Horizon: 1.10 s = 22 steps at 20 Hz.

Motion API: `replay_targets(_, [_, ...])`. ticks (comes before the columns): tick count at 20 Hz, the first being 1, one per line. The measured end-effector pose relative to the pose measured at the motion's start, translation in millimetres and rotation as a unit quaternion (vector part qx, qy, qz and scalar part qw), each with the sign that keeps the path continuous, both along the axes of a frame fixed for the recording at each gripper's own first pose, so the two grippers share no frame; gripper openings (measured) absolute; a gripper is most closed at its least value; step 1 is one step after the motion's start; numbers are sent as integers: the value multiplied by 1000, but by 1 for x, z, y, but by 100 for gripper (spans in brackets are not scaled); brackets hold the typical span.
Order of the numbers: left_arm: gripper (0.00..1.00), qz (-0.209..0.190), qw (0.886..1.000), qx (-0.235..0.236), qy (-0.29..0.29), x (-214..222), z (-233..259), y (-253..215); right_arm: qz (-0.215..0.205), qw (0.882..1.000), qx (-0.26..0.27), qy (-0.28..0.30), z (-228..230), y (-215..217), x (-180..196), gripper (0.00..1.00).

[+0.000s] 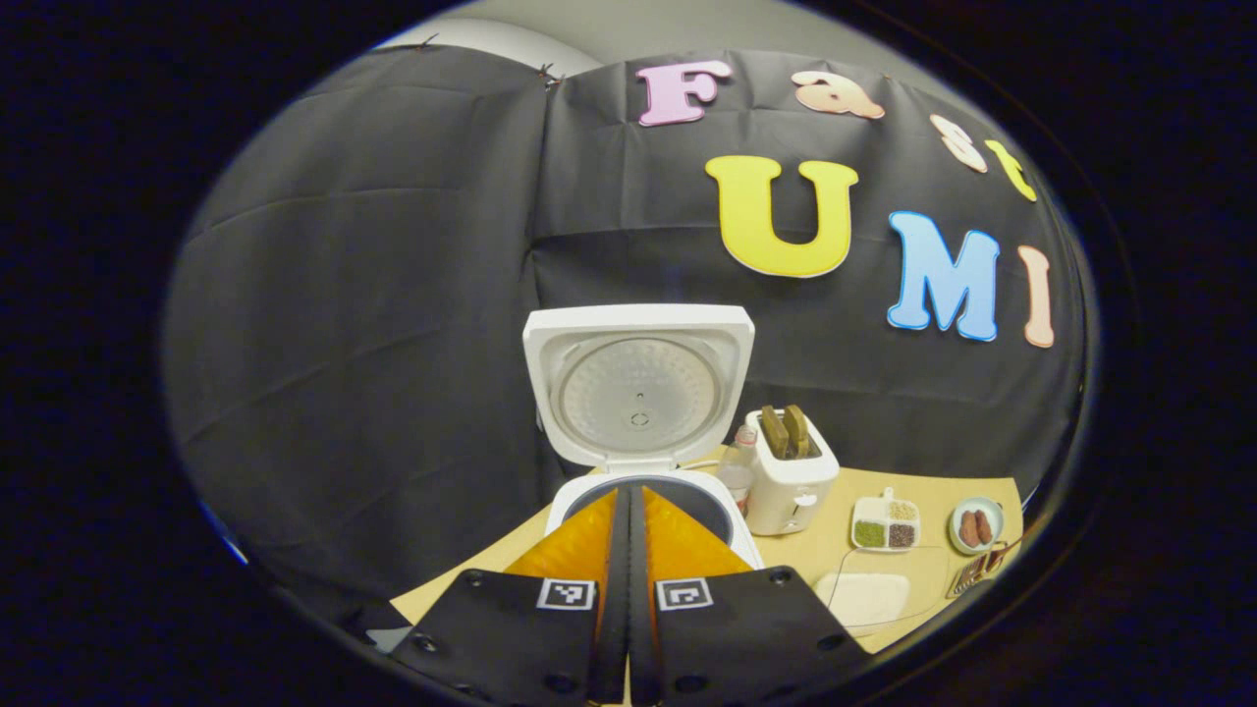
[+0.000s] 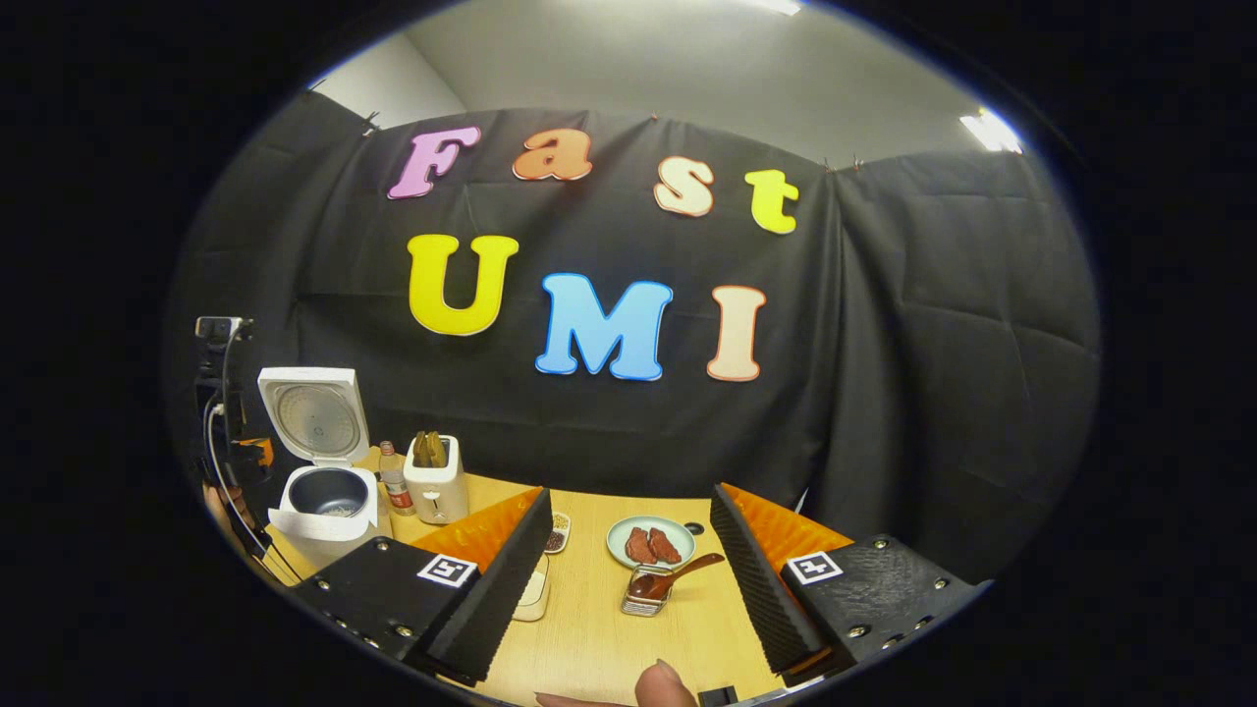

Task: Close the left gripper, press the button to open the rice cooker; take a wooden spoon from the chopstick holder with the right hand, scoop a spoonful of rice and pour it into the rice cooker, then put the wooden spoon back into the chopstick holder.

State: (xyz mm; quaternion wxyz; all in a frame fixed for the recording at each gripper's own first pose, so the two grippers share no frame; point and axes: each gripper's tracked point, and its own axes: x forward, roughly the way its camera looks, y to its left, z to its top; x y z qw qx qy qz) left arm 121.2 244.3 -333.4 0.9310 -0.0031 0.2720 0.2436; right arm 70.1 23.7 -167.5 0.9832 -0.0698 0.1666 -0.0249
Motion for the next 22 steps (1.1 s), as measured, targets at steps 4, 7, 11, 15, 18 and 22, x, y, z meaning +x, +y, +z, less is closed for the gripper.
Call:
replay_targets(4, [10, 16, 1000, -4, 0, -25, 13, -18, -5, 999, 39, 27, -45, -41, 32, 99])
replay_targets(7, [12, 14, 1000, 6, -8, -45, 35, -45, -8, 996, 73, 46, -83, -74, 60, 99])
replay_targets(11, [31, 18, 999, 32, -16, -73, 66, -83, -16, 992, 93, 79, -147, -113, 90, 99])
replay_targets(15, [58, 34, 998, 45, -26, -108, 87, -116, -23, 991, 85, 100, -205, -145, 113, 99])
replay_targets(18, [74, 39, 997, 58, -10, -134, 95, -130, -24, 987, 97, 129, -253, -154, 128, 99])
replay_targets(22, [81, 38, 996, 75, 6, -157, 106, -143, -21, 979, 138, 150, -291, -147, 148, 99])
